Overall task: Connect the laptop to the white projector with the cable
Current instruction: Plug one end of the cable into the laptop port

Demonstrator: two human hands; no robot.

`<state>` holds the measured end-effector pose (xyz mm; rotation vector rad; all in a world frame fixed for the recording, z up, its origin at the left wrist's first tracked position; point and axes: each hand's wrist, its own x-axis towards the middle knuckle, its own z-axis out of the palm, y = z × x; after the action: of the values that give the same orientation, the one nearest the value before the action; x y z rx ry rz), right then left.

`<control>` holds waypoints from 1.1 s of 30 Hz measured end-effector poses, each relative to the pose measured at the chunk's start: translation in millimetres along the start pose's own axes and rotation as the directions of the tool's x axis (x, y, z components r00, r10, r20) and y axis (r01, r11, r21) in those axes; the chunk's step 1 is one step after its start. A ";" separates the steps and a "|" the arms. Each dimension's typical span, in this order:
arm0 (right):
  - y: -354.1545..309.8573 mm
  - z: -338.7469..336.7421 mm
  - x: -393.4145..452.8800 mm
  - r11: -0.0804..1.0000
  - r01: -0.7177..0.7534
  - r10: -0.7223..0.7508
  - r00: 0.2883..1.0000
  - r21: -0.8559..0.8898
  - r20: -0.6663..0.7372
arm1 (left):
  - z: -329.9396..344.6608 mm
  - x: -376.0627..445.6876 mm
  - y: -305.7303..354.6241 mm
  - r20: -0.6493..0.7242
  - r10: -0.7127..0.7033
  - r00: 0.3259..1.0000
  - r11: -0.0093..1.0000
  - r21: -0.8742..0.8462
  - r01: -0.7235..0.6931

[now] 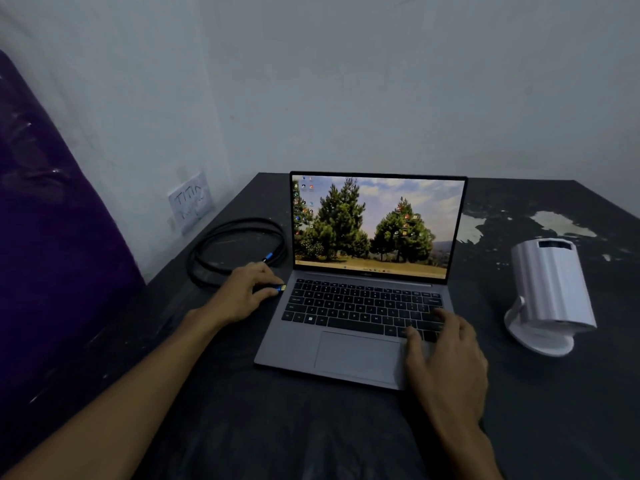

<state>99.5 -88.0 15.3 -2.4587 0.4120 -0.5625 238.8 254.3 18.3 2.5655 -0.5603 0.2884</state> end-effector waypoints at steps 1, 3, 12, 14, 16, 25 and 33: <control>0.0 -0.6 -0.1 1.000 0.001 -0.001 1.000 0.008 0.001 | -0.2 -0.9 -0.6 0.008 0.006 1.000 1.000 -0.012 -0.006; -1.0 -1.0 -0.4 1.000 0.007 -0.007 1.000 0.024 0.003 | -0.1 -2.5 -2.0 0.009 0.012 1.000 0.999 -0.033 -0.012; -0.2 -4.7 0.9 0.996 0.045 -0.046 0.999 0.082 0.013 | -13.7 16.5 -6.2 0.151 0.058 0.987 0.998 -0.035 -0.053; 0.8 -4.0 1.1 0.994 0.047 -0.048 0.999 0.097 0.004 | -17.7 20.8 -5.4 0.154 0.037 0.987 0.998 -0.048 -0.030; 1.5 -4.4 1.3 0.993 0.047 -0.047 0.999 0.110 0.001 | -18.9 21.9 -4.7 0.138 0.017 0.990 0.998 -0.056 -0.010; 1.8 -3.7 0.6 0.993 0.032 -0.031 0.999 0.117 -0.012 | -25.1 13.7 -10.7 0.098 0.075 0.992 0.981 0.174 -0.091; -4.0 -4.3 -0.1 0.989 0.056 -0.054 0.998 0.139 -0.019 | -21.8 14.9 -9.1 0.135 0.057 0.989 0.988 0.136 -0.076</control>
<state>98.1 -86.8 20.9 -2.3388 0.3012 -0.6125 253.9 267.6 37.5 2.7203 -0.6975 0.1898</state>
